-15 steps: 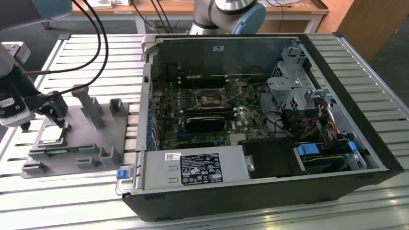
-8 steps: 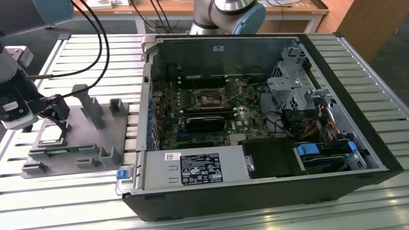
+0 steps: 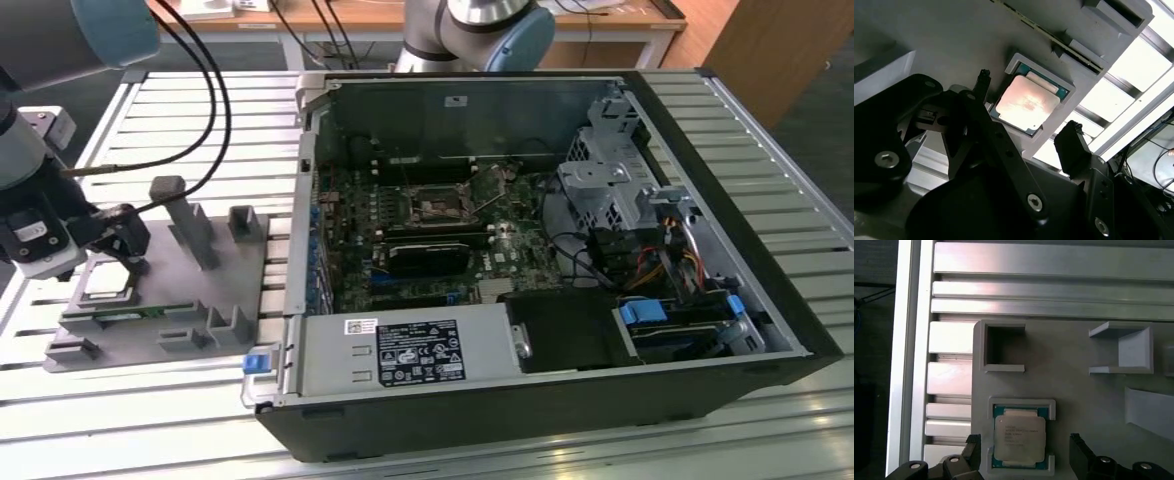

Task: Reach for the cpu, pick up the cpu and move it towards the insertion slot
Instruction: 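Pick up the cpu and move it towards the insertion slot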

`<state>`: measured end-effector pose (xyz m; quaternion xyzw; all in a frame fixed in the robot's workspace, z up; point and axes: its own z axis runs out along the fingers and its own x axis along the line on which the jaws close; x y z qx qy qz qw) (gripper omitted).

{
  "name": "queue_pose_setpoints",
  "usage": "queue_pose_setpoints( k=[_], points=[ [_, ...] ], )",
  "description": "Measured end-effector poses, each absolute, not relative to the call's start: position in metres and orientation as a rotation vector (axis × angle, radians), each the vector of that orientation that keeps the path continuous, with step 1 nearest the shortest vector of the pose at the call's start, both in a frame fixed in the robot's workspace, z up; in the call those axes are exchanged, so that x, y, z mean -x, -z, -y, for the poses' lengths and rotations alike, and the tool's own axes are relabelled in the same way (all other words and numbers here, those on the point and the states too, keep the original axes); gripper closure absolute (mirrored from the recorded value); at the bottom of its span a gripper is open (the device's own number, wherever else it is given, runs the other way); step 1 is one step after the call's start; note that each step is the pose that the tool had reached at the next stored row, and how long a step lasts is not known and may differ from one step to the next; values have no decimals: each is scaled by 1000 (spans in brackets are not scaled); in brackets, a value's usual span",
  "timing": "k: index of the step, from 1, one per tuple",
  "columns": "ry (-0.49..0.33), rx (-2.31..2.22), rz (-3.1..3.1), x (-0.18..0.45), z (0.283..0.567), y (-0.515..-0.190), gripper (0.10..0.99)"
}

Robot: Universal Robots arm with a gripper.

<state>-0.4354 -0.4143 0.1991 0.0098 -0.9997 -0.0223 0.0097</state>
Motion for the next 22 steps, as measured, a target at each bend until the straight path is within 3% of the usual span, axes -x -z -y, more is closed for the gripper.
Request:
queue_pose_setpoints(
  k=[13,16,17,22],
  points=[
    [74,-30,3121,438,414,-186,294],
    [74,-30,3121,439,414,-185,310],
    [74,-30,3121,439,414,-184,380],
    [74,-30,3121,440,413,-183,380]
  ],
)
